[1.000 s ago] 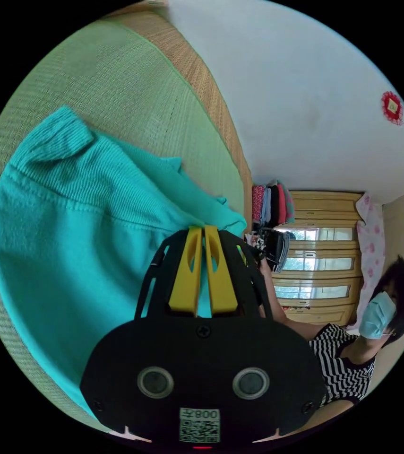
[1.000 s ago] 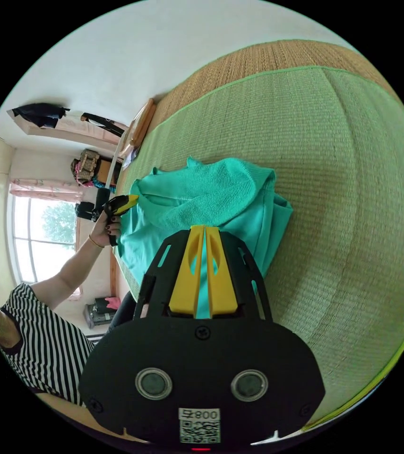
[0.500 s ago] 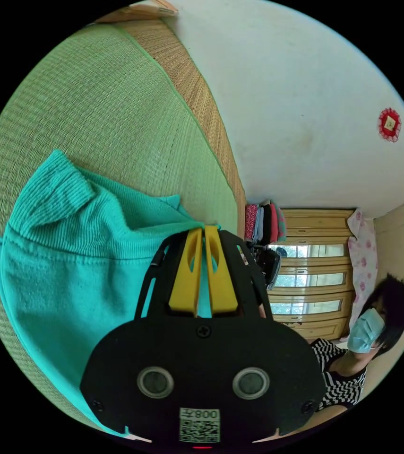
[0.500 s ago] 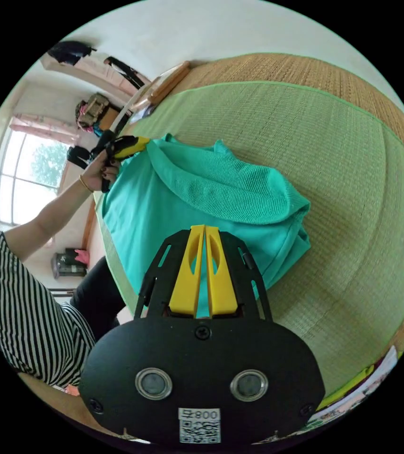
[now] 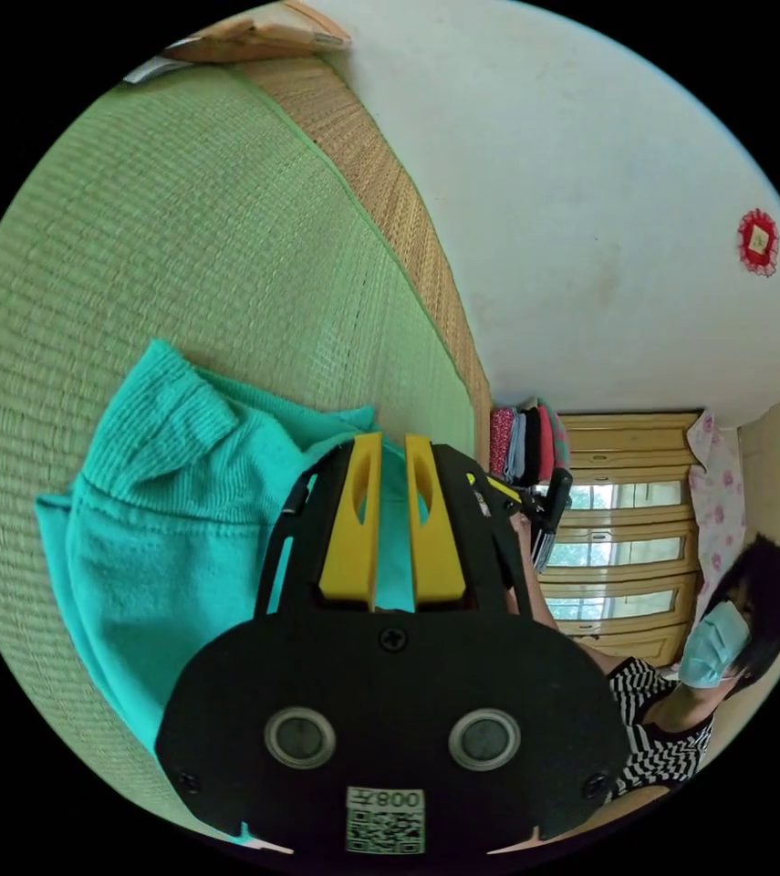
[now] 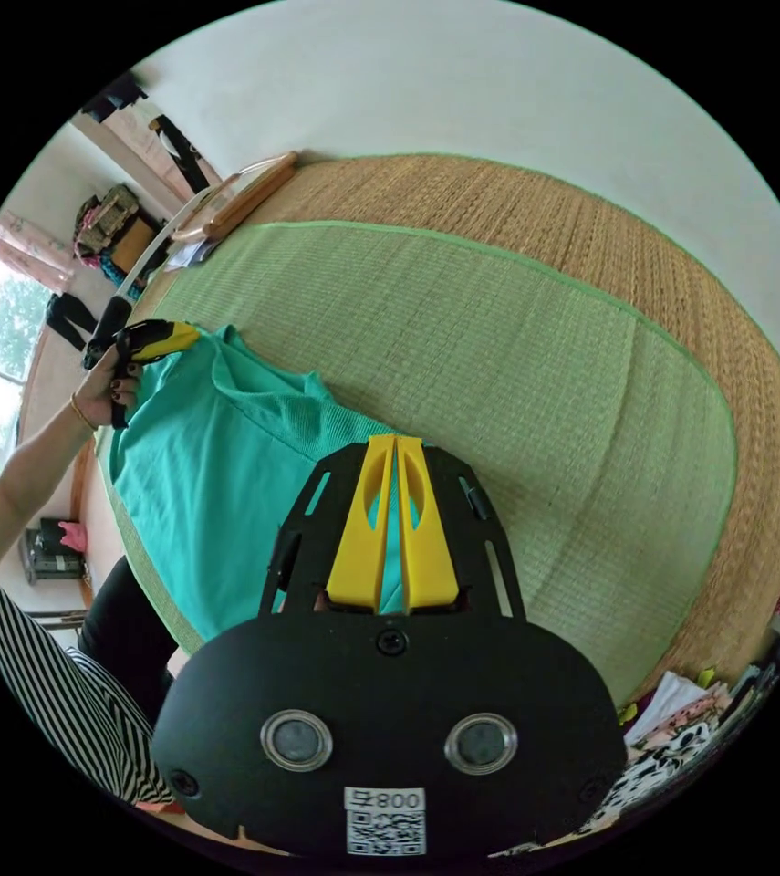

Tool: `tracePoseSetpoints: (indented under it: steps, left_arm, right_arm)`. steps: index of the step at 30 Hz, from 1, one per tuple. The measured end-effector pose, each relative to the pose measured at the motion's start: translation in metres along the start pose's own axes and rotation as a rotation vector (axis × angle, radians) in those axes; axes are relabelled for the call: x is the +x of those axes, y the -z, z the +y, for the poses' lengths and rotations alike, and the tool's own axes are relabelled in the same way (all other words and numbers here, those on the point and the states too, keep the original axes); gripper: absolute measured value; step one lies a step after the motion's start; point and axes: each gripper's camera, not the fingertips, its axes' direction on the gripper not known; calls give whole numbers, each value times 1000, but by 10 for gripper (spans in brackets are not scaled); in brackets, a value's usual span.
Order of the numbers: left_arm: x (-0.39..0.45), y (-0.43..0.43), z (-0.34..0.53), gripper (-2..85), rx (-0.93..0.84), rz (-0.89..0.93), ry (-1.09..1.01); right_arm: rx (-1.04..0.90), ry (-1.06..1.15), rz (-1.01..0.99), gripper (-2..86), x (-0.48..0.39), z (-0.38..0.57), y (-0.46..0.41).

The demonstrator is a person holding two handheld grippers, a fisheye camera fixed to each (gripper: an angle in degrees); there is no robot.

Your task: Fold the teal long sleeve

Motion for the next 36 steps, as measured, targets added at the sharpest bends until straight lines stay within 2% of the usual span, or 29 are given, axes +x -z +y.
tracePoseSetpoints:
  steps: [4,7,15,18,22,25,28,30,32,36]
  left_arm:
    - [2,11,19,38,24,-45,-49]
    - [6,18,38,35,21,-153,-104]
    - [-1,15,66,9,-13,-560,-174]
    - [-2,16,75,4,1,-606,-190]
    - [-6,17,86,2,10,-617,-200]
    - [-7,20,96,2,29,-607,-218]
    - [-14,22,102,2,32,-644,-215]
    - [-25,25,105,2,29,-620,-197]
    - [-27,30,109,2,50,-612,-186]
    - [-27,48,120,7,79,-629,-209]
  right_arm:
    - [51,-41,-25,1,1,22,4]
    - [94,0,-111,0,-21,40,4]
    - [49,103,-134,1,-82,16,-41]
    - [-6,55,-48,1,-81,9,-61]
    - [38,-84,-151,1,-56,17,-51]
    - [101,-26,-196,0,-76,27,-31]
    - [53,57,-154,1,-106,23,-37]
    - [-27,61,-115,1,-111,19,-55]
    - [-9,12,-195,1,-99,23,-46]
    - [55,6,-209,2,-91,47,-6]
